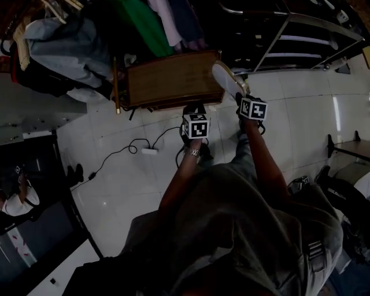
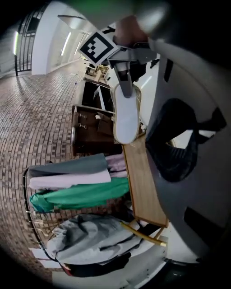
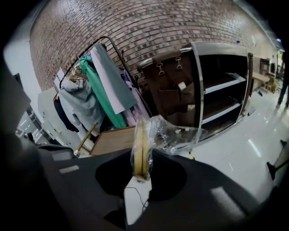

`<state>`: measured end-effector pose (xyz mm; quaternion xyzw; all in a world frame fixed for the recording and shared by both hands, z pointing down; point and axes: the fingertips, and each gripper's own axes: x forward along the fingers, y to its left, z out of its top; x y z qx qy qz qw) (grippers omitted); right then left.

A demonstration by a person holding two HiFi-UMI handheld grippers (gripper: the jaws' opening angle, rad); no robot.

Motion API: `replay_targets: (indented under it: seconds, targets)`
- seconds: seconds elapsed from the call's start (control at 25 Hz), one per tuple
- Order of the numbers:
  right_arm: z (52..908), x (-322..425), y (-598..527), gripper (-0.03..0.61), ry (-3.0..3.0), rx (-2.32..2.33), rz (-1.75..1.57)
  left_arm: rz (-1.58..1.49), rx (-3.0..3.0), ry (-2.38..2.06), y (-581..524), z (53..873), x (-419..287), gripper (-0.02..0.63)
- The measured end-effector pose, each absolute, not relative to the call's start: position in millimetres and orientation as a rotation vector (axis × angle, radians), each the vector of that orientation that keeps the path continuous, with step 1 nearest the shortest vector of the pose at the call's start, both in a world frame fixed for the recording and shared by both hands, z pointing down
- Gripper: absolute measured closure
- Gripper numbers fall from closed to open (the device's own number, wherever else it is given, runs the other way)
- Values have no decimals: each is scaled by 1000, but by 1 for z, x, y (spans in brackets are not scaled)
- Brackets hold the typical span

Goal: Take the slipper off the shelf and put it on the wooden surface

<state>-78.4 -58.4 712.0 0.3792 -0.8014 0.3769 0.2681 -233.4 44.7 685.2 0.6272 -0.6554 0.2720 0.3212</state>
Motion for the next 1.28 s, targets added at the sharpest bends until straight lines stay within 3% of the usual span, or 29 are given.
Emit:
replay_targets:
  seconds: [0.16, 0.4, 0.84, 1.0, 1.16, 1.28]
  targets:
    - [711, -133, -20, 517, -2145, 1063, 1040, 659, 1608, -1731, 89, 677, -283, 611]
    - [744, -166, -14, 517, -2051, 1214, 1164, 573, 1605, -1718, 115, 674, -301, 610]
    - [828, -214, -94, 511, -1957, 1457, 1344, 576, 1511, -1651, 140, 727, -321, 611]
    - [859, -220, -77, 444, -1843, 1367, 1380, 589, 1484, -1670, 136, 733, -332, 611]
    - [884, -208, -35, 211, -1716, 1242, 1461, 578, 1482, -1670, 126, 728, -327, 611]
    - [890, -176, -11, 209, -1620, 1246, 1438, 569, 1511, -1664, 112, 723, -314, 610]
